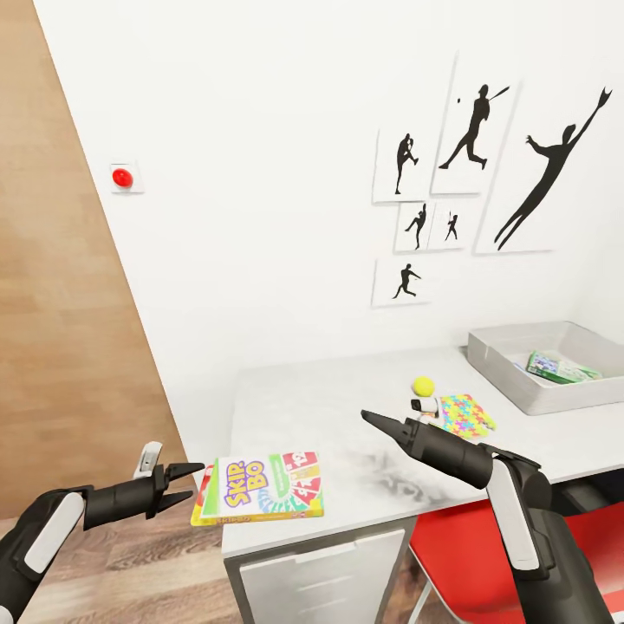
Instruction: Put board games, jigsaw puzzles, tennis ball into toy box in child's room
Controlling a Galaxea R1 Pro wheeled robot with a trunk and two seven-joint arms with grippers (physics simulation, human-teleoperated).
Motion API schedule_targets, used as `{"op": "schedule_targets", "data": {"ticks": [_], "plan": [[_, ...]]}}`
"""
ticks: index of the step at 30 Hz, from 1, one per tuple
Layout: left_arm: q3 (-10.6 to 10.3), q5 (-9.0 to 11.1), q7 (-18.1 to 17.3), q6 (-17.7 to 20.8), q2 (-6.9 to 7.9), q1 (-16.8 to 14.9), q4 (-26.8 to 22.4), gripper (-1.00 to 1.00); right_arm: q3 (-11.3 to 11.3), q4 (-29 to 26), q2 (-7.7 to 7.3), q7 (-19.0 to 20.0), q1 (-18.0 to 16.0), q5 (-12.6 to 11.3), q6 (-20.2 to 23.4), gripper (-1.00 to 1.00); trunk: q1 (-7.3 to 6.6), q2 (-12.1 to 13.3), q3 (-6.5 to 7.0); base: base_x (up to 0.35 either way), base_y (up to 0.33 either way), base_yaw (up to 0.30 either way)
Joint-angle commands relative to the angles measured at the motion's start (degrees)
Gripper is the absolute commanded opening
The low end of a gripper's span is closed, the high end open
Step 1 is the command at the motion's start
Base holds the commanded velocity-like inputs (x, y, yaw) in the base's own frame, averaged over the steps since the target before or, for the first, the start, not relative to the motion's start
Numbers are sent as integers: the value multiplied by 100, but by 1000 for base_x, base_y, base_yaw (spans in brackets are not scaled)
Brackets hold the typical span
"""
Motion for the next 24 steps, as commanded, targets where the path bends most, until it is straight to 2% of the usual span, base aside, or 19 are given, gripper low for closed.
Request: {"op": "schedule_targets", "data": {"ticks": [1, 5, 10, 20, 24], "plan": [[8, -25, -33, 19, -2, -4, 1, 100, -3, 0, 0, 12, -4, -7, 26, 100, 22, -44, -24, 0, 0, 0], [9, -19, -33, 19, -4, -4, 1, 100, -3, 0, -1, 11, -4, -7, 21, 100, 110, -204, -96, 0, 0, 0], [9, -19, -33, 19, -5, -4, 1, 100, 3, 1, 0, 13, -4, -7, 17, 100, 110, -204, -96, 0, 0, 0], [9, -18, -33, 19, -3, -4, 1, 100, 4, 0, 0, 13, -4, -7, 25, 100, 329, -605, -275, 0, 0, 0], [9, -18, -33, 19, -4, -4, 1, 100, -2, -33, -14, 23, -4, -22, 60, 100, 329, -605, -275, 0, 0, 0]]}}
